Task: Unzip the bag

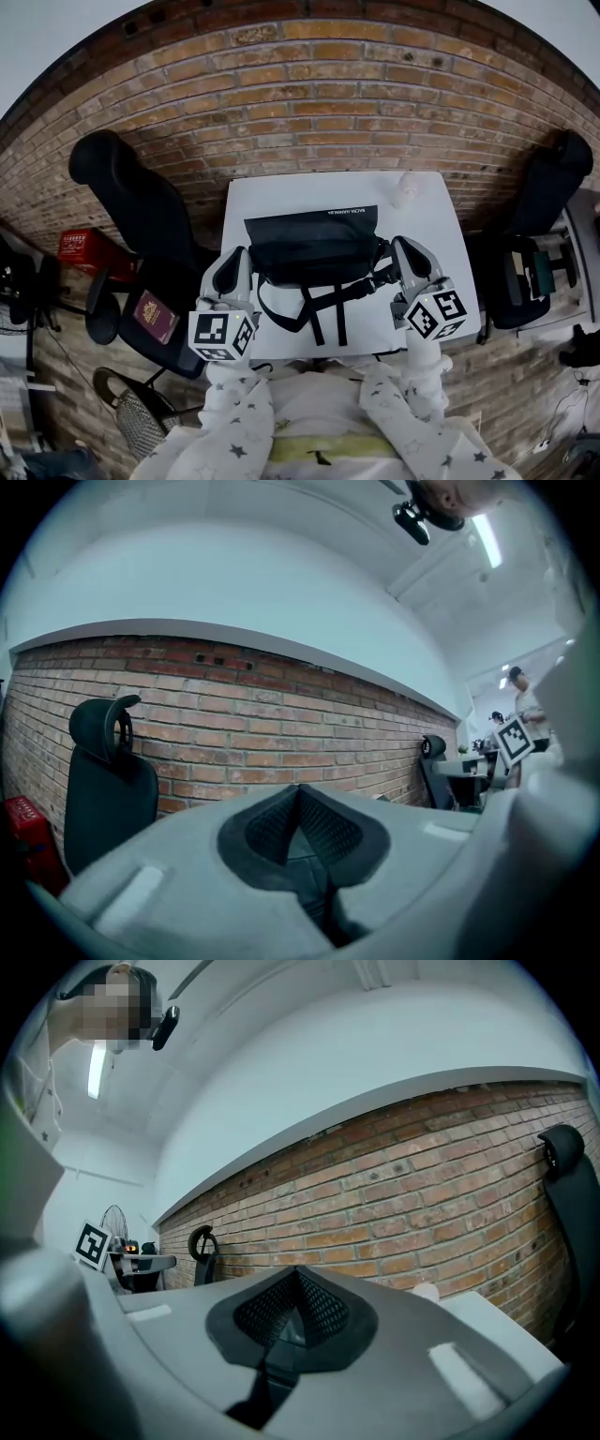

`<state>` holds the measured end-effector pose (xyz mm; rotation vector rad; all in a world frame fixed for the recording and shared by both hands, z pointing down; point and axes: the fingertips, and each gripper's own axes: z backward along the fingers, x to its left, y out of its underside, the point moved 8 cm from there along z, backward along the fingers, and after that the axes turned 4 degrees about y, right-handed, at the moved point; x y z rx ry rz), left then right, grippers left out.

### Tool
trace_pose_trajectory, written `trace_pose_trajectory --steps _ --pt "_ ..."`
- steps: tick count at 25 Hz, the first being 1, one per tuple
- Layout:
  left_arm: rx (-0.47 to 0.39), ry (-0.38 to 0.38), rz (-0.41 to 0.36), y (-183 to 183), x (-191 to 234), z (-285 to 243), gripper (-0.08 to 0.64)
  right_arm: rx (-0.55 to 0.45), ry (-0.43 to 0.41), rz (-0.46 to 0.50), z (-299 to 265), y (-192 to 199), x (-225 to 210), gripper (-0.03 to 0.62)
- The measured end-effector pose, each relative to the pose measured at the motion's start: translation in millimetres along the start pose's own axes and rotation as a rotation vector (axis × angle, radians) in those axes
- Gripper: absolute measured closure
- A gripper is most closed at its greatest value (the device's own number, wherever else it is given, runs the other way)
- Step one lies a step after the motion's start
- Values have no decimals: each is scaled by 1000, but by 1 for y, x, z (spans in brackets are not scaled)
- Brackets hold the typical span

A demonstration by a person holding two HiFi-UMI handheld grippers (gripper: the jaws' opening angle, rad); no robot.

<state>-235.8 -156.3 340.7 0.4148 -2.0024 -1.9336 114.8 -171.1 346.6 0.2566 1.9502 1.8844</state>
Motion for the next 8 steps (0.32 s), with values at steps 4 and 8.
trace_pose_trajectory --steps 4,8 --pt "3 3 -2 2 -2 -1 561 13 -7 20 0 2 1 586" --pt "7 17 -13 2 -4 -3 561 12 -17 15 0 4 -1 586"
